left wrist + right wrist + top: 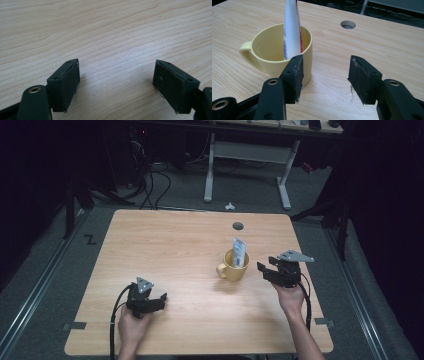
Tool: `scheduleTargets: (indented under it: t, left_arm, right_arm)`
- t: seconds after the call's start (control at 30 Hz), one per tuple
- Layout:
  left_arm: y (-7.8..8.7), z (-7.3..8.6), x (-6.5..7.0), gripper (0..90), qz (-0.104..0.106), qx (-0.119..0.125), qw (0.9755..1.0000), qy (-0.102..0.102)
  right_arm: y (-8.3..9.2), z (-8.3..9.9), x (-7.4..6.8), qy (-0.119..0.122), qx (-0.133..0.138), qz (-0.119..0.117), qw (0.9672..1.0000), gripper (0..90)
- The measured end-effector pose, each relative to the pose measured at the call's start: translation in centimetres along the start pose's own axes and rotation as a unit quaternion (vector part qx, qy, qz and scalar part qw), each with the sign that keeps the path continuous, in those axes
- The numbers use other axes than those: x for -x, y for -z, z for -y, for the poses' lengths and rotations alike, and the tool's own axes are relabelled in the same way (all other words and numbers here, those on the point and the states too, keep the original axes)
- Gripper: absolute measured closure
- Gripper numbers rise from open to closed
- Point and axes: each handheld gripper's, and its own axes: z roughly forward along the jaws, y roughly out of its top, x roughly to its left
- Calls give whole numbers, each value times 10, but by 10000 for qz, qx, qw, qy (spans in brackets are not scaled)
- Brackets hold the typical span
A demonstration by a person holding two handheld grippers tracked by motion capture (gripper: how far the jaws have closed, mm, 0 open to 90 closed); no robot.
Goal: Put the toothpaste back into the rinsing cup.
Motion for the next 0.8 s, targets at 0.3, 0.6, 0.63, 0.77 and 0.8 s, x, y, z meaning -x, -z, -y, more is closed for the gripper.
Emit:
scheduleTargets:
  t: [0.3,0.6,0.63,0.77,0.8]
  left_arm:
    - [0,0,0,222,-3,1,10000,1]
    - [0,0,0,221,-2,0,10000,0]
    - [0,0,0,222,-2,1,10000,0]
    - [0,0,0,221,-2,0,10000,-1]
    - [0,0,0,222,-2,0,10000,-1]
  right_arm:
    - [1,5,5,-59,-23,45,10000,459]
    - [2,7,6,-108,-19,75,9999,460]
    - [3,8,7,-120,-18,76,9999,460]
    - [4,9,8,-153,-19,79,9998,460]
    - [4,10,9,-138,-17,87,9999,460]
